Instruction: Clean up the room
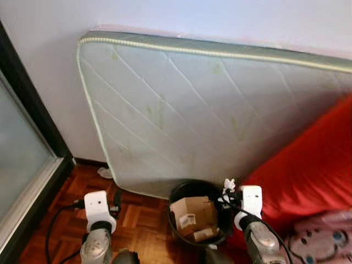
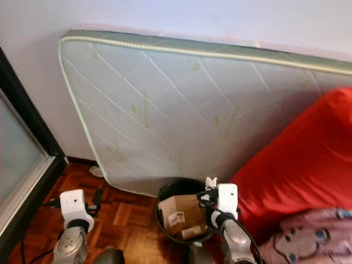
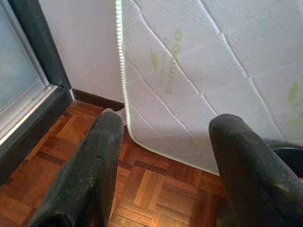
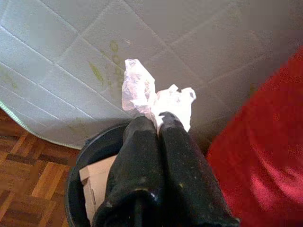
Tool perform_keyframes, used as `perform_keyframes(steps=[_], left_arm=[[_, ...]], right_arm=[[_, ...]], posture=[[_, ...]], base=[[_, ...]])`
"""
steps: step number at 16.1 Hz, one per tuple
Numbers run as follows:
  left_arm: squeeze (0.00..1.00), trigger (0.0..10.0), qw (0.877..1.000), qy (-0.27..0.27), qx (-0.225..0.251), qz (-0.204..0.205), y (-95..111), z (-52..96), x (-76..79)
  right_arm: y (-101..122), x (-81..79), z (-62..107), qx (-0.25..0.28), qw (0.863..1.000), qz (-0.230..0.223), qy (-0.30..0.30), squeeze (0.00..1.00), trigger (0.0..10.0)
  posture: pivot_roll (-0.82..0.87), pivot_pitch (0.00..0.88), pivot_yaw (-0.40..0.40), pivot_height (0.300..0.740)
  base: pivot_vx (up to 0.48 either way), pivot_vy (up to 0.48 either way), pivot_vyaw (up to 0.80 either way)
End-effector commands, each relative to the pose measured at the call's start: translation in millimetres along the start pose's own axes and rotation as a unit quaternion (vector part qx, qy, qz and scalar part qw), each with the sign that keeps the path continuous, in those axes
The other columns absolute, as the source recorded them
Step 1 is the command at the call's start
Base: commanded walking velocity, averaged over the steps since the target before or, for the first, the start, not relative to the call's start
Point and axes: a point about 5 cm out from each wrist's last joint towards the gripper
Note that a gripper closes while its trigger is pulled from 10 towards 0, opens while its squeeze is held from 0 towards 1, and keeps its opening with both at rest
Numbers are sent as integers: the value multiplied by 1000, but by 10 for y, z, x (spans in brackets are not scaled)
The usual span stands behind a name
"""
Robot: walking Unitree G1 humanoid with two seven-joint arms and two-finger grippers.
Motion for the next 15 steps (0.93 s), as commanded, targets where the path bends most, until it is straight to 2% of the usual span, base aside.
perform_keyframes(steps=[1, 8, 15], left_arm=[[0, 10000, 1000, 3, -2, 2, -6, 6, 11], [0, 10000, 1000, 4, -4, 3, -6, 2, 13], [0, 10000, 1000, -1, -7, 6, -5, -2, 15]], right_arm=[[-24, 27, 18, -4, 1000, -2, -4, 0, 10000], [-39, -2, 6, -16, 1000, 5, 13, 0, 10000], [-114, 37, 28, -46, 999, 7, 17, 0, 10000]], posture=[[-54, 71, -78, 647], [-53, 74, -80, 647], [-49, 80, -78, 647]], base=[[0, 0, 0], [0, 0, 0], [0, 0, 0]])
Point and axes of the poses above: a point about 5 cm out from each wrist's last joint towards the gripper, its own z axis pointing back from the gripper into the wrist, its own y axis along the axis of the wrist's last joint, x = y × z, and after that the axes turned 6 degrees about z, right-handed
